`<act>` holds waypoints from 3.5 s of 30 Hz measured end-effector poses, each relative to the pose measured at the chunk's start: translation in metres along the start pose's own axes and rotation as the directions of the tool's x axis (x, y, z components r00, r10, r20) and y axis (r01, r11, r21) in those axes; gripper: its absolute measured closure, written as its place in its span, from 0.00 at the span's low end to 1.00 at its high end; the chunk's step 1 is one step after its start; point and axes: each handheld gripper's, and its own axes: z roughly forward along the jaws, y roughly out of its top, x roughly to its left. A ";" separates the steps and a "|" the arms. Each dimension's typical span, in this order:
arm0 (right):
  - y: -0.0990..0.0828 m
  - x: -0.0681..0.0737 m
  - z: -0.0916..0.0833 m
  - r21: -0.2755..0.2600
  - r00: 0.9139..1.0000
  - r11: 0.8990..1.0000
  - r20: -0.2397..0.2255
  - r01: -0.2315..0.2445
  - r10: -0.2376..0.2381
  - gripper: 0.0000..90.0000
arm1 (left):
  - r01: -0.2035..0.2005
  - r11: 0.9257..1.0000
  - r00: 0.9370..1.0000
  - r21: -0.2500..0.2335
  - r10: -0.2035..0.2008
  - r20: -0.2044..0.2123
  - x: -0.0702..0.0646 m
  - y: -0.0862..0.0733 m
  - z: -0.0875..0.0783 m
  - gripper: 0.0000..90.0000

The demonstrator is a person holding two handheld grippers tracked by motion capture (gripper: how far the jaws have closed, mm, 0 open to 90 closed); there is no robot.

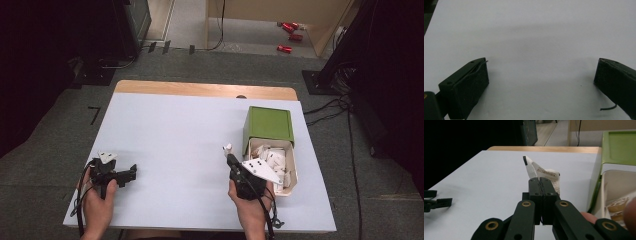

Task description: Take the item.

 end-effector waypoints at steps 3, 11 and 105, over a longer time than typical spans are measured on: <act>-0.002 0.005 0.005 0.006 1.000 1.000 0.000 0.003 -0.003 1.00 | 0.000 1.000 1.000 0.000 0.000 0.000 0.000 0.000 0.000 0.00; -0.010 0.016 0.019 0.025 1.000 0.999 0.001 0.024 -0.024 1.00 | 0.000 1.000 1.000 0.001 0.000 0.000 0.000 0.000 0.000 0.00; -0.014 0.041 0.028 0.159 0.997 0.985 -0.058 0.069 -0.060 0.34 | 0.000 1.000 1.000 0.000 0.000 0.000 0.000 0.000 0.000 0.00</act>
